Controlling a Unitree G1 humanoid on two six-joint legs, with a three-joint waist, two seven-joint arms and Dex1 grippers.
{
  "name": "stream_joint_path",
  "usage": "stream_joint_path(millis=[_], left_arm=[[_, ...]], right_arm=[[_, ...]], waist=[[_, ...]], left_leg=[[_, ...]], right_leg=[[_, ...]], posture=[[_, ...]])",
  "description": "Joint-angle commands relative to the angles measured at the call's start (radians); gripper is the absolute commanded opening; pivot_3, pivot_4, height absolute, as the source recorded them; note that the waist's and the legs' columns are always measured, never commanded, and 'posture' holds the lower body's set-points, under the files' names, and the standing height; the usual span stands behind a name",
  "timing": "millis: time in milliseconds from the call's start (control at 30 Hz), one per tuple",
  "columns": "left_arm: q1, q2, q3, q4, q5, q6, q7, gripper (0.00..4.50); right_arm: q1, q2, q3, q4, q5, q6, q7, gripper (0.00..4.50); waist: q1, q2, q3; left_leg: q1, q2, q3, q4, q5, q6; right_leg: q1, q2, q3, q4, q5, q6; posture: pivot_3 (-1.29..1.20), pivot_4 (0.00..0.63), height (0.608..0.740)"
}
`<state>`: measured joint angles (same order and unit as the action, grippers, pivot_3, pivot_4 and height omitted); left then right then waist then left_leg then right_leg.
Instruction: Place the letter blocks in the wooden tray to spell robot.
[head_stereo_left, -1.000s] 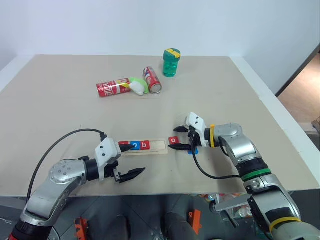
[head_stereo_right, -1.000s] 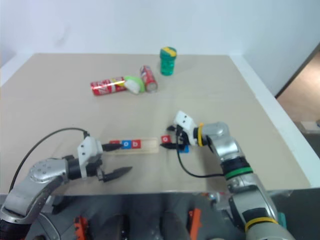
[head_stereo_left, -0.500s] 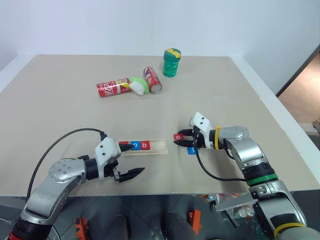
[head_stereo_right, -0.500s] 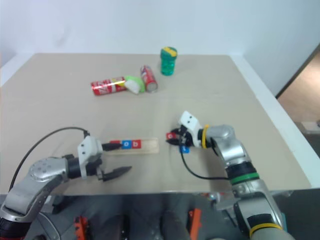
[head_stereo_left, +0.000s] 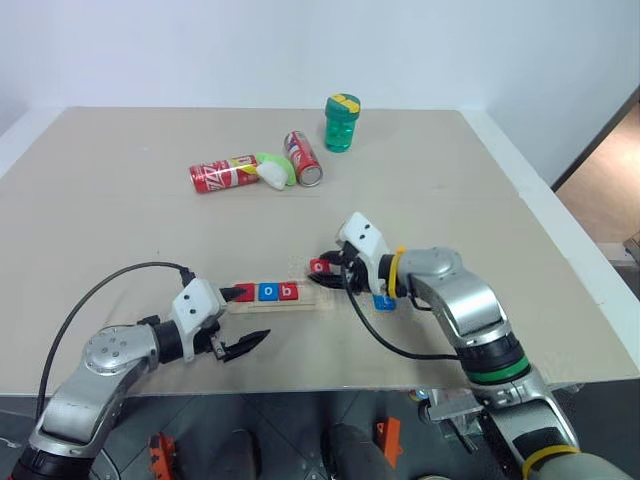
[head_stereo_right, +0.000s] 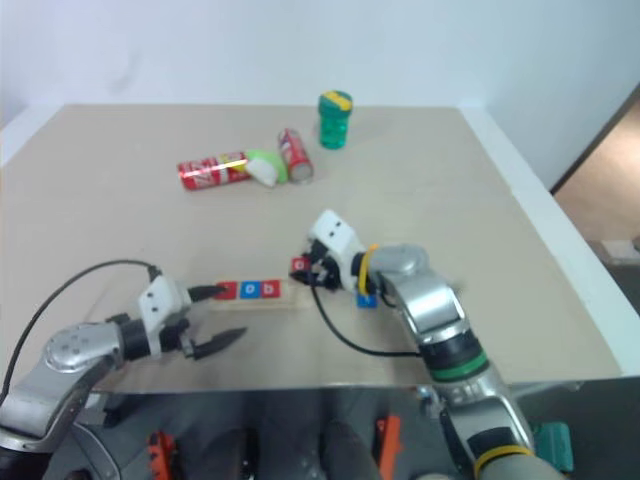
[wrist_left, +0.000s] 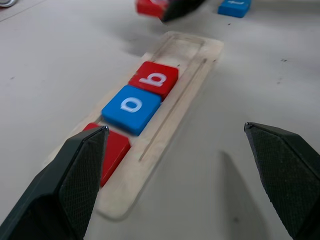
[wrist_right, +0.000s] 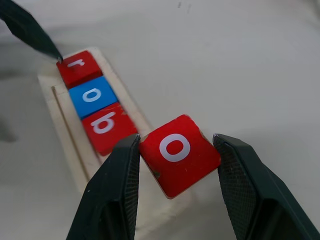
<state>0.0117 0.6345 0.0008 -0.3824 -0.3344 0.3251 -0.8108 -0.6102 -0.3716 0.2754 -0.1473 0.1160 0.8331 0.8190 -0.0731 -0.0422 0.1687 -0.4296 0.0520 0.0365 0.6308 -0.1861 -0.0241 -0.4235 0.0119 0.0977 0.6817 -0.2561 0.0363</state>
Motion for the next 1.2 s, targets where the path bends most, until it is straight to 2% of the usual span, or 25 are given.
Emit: stream_joint_path(millis=[33,367,1200], left_arm=[[0.013,-0.013,0.023,-0.045,-0.009,-0.022,0.017,4.5],[0.013,-0.016,0.017,-0.042,-0.005,-0.027,0.018,4.5],[0.002,-0.017,-0.002,-0.02,0.011,-0.042,0.011,4.5]], right_arm=[[0.015,0.005,0.022,-0.04,-0.005,0.009,-0.041,1.7],[0.015,0.026,0.052,-0.003,0.0,-0.001,-0.084,1.7],[-0.012,0.063,0.086,-0.054,0.015,0.065,-0.135,1.7]], waist=[[0.0,0.0,0.0],[0.0,0.0,0.0],[-0.001,0.0,0.0]], left_leg=[[0.0,0.0,0.0,0.0,0.0,0.0],[0.0,0.001,0.0,0.002,0.0,0.0],[0.0,0.001,0.0,0.002,0.0,0.0]], right_leg=[[0.0,0.0,0.0,0.0,0.0,0.0],[0.0,0.001,-0.001,0.0,0.002,0.0],[0.0,0.001,-0.001,0.0,0.001,0.0]], posture=[[0.0,0.15,0.74],[0.0,0.15,0.74],[0.0,0.15,0.74]])
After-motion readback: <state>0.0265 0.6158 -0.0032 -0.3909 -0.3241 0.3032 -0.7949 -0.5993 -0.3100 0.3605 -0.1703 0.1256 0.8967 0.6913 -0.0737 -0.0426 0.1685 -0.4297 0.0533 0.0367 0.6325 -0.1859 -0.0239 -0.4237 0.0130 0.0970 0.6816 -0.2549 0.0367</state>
